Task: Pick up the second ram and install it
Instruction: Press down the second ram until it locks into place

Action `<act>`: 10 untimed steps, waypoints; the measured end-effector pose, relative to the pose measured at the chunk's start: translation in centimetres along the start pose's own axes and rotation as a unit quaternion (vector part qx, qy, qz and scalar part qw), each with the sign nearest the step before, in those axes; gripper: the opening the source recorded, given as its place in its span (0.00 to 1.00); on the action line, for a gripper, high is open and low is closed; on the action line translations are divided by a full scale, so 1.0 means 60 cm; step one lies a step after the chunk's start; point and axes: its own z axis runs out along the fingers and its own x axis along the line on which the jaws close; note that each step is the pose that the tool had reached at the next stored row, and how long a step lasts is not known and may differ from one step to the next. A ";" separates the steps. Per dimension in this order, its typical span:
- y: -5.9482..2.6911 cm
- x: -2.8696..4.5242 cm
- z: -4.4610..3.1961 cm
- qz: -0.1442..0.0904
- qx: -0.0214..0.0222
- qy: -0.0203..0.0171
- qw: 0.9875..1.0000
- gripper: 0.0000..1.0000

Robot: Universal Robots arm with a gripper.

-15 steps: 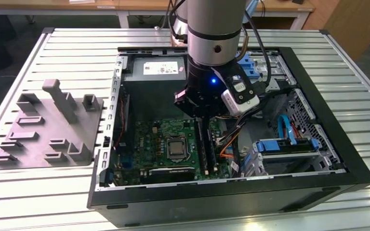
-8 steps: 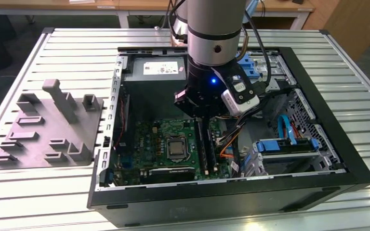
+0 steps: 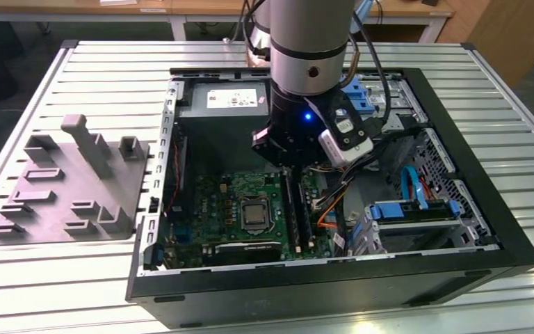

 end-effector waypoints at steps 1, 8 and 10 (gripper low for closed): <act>0.001 0.000 0.001 0.000 -0.002 0.000 1.000 0.10; 0.009 -0.005 0.017 0.000 -0.002 0.000 1.000 0.10; 0.014 -0.004 0.020 0.000 -0.003 0.000 1.000 0.10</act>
